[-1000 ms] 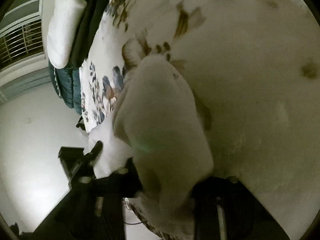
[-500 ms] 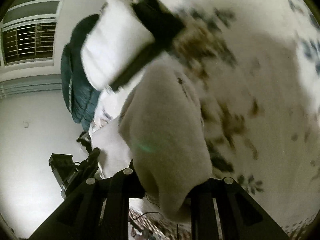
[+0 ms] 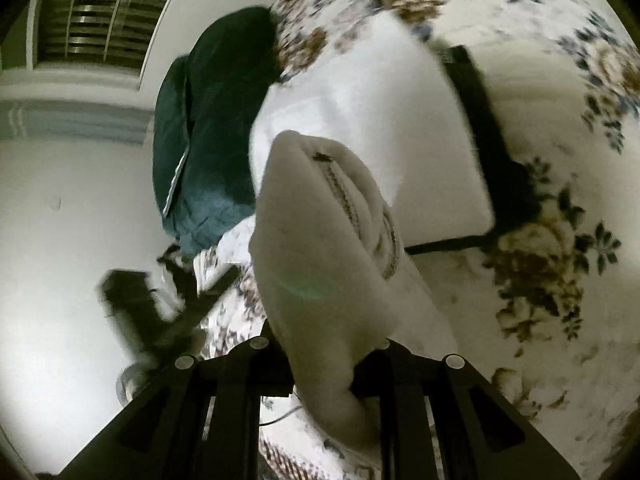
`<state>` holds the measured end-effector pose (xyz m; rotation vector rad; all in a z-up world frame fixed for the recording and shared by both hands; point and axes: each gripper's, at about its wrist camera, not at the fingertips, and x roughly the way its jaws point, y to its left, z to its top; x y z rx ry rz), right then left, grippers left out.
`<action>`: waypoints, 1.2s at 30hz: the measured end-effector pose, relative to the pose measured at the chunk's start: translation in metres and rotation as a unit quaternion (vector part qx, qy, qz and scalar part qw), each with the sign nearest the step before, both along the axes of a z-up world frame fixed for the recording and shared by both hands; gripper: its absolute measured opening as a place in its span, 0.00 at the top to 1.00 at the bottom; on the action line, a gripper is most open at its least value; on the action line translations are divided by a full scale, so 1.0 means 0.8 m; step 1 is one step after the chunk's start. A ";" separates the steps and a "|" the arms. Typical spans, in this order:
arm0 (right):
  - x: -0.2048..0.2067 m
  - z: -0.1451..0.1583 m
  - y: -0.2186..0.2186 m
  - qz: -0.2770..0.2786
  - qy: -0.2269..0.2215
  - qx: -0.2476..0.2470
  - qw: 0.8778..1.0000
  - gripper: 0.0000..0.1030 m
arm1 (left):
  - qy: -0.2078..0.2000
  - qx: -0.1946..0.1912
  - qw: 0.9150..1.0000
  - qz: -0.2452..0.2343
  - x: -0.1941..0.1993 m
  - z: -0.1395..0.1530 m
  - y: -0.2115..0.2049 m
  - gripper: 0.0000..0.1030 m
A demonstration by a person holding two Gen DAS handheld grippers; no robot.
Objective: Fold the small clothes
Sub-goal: 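Lift the folded shirt with both grippers and place it on the white towel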
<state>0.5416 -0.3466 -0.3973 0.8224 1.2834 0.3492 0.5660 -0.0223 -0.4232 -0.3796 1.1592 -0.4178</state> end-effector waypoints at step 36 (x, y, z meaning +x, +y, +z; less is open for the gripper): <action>0.166 -0.102 -0.120 -0.124 0.010 -0.038 0.992 0.60 | -0.087 0.137 0.986 0.034 0.167 0.003 -0.057 0.04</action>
